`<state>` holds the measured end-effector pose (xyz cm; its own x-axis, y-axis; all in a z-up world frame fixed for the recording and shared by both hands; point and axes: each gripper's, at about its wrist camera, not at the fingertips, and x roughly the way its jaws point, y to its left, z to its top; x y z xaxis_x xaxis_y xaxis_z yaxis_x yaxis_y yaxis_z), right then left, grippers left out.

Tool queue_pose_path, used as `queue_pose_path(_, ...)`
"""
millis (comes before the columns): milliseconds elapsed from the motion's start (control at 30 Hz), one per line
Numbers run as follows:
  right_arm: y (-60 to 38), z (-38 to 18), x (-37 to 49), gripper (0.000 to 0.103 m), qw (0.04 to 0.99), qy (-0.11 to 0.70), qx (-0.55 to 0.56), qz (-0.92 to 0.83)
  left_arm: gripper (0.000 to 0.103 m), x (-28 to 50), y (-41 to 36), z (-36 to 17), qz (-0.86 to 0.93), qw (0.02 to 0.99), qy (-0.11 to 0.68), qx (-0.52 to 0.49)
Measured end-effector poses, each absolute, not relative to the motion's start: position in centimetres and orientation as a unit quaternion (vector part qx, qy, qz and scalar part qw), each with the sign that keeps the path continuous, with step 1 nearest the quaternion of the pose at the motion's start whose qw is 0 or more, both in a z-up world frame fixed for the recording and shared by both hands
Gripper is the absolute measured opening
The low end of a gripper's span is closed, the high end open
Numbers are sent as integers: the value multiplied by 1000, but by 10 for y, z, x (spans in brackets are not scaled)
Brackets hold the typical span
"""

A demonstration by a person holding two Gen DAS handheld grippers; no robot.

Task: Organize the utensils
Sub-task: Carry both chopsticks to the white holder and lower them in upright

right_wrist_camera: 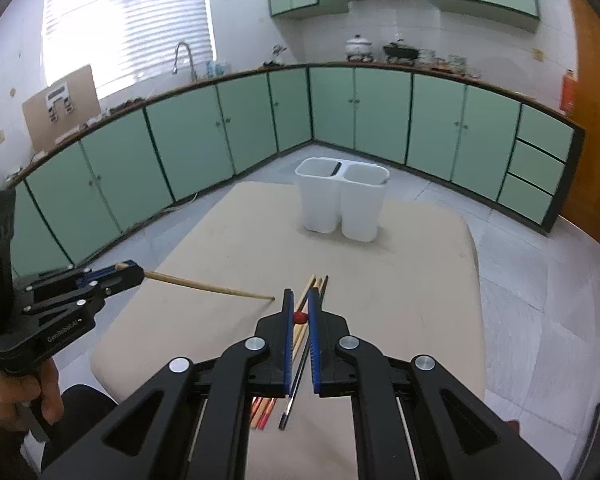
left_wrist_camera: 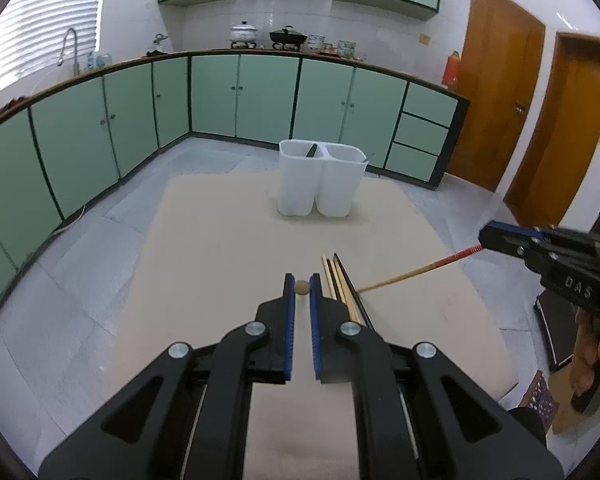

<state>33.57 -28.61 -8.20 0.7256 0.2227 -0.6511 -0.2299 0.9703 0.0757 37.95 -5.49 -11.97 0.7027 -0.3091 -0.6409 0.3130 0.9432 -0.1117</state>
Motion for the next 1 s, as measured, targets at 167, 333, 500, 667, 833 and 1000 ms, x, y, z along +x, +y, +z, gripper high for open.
queue_pose_path(167, -285, -65, 385, 6, 916, 382, -19, 126, 6, 417, -63, -99, -189, 913, 361, 19)
queue_pose_path(333, -284, -50, 418, 6, 904, 407, -13, 128, 6, 448, -73, -84, -202, 904, 376, 22)
queue_pose_path(500, -290, -36, 435, 6, 900, 417, -5, 127, 6, 470, -77, -69, -205, 902, 378, 22)
queue_pose_path(667, -286, -20, 445, 6, 899, 420, -20, 125, 6, 481, -82, -56, -205, 904, 375, 27)
queue_pose_path(833, -289, 9, 454, 6, 904, 411, -28, 117, 6, 499, -89, -34, -199, 911, 360, 32)
queue_pose_path(1000, -298, 38, 473, 6, 910, 401, -19, 105, 6, 519, -99, -4, -193, 920, 340, 37)
